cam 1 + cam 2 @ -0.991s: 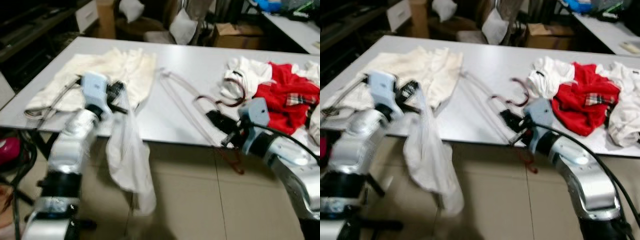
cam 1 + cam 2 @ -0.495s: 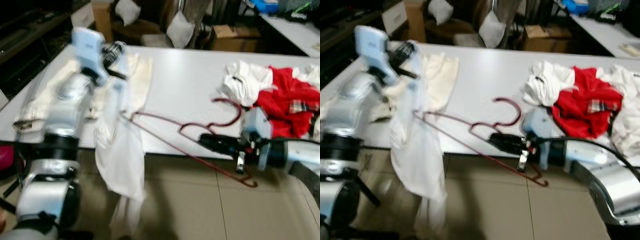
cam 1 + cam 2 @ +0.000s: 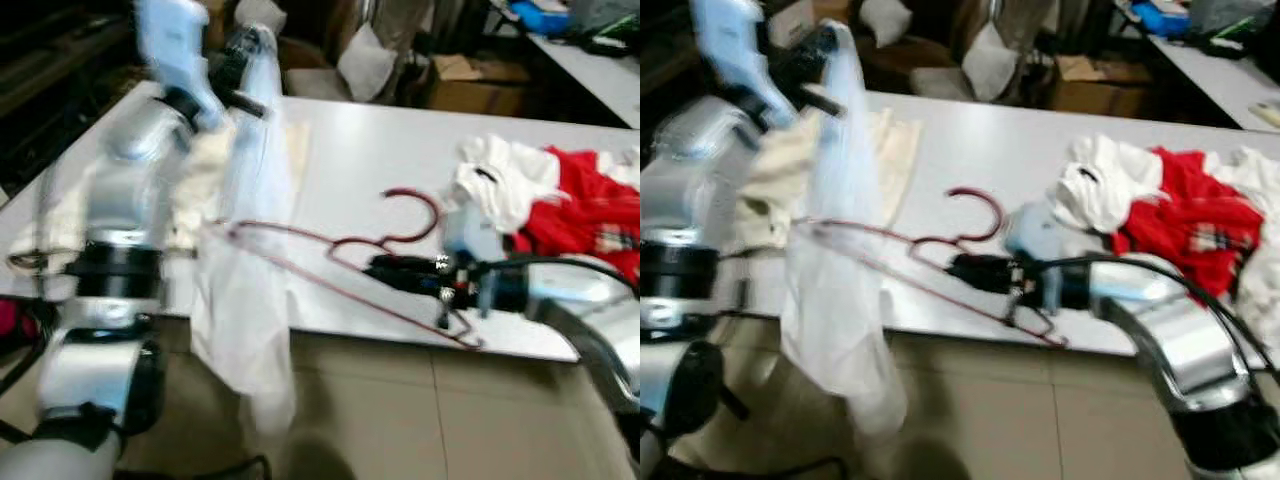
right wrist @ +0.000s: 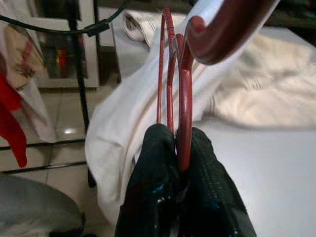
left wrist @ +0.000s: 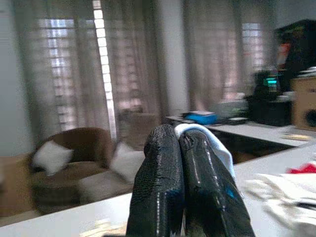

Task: Hang hanger

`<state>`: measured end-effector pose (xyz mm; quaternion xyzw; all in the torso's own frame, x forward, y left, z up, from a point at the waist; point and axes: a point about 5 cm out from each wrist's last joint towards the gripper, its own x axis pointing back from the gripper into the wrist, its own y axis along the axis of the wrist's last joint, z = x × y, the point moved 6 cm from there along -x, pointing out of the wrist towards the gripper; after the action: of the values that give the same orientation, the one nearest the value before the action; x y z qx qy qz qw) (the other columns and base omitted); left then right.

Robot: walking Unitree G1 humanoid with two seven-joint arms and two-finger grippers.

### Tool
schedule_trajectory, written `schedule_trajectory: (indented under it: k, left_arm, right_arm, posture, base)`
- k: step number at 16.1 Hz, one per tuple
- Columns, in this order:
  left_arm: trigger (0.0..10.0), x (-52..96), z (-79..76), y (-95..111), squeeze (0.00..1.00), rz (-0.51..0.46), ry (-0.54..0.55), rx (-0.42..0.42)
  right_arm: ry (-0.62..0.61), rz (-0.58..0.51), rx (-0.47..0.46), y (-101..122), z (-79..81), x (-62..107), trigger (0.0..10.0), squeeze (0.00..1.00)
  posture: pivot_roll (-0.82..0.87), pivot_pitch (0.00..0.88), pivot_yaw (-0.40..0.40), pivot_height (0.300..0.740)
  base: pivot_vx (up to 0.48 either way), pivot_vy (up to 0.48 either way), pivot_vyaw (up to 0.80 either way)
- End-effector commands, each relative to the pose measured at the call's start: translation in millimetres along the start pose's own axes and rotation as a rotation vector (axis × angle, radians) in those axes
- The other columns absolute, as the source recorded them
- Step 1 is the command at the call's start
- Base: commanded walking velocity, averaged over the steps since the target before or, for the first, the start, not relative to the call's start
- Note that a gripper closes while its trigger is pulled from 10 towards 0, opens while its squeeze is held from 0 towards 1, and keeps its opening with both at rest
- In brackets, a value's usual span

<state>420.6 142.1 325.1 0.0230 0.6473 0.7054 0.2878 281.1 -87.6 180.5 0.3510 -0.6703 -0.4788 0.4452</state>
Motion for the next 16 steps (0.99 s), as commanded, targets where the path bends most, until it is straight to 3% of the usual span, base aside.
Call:
schedule_trajectory:
  k: [1, 7, 12, 16]
  left_arm:
    - [10.0, -6.8, -13.9, 18, 0.00, -0.052, -0.050, -0.008]
    - [10.0, -7.3, -33.3, 46, 0.00, -0.119, -0.127, 0.014]
    - [10.0, -6.2, -43.3, 67, 0.00, -0.161, -0.183, 0.017]
    - [10.0, -4.5, -54.0, 70, 0.00, -0.160, -0.222, 0.040]
  right_arm:
    - [-0.049, 0.018, 0.012, -3, -10.9, 4.1, 10.0, 0.00]
    - [-0.114, -0.041, 0.045, 8, -29.2, -11.4, 10.0, 0.00]
    - [-0.105, -0.067, 0.053, 12, -31.3, -17.0, 10.0, 0.00]
    - [-0.093, -0.104, 0.057, 21, -33.6, -22.5, 10.0, 0.00]
  posture:
    - [-0.06, 0.000, -0.018, 0.740]
    - [-0.05, 0.000, -0.031, 0.740]
    - [-0.04, 0.000, -0.033, 0.740]
    - [-0.04, 0.000, -0.033, 0.740]
  base:
    - [0.337, 0.000, 0.00]
    - [0.341, 0.000, 0.00]
    - [0.339, 0.000, 0.00]
    - [0.163, 0.000, 0.00]
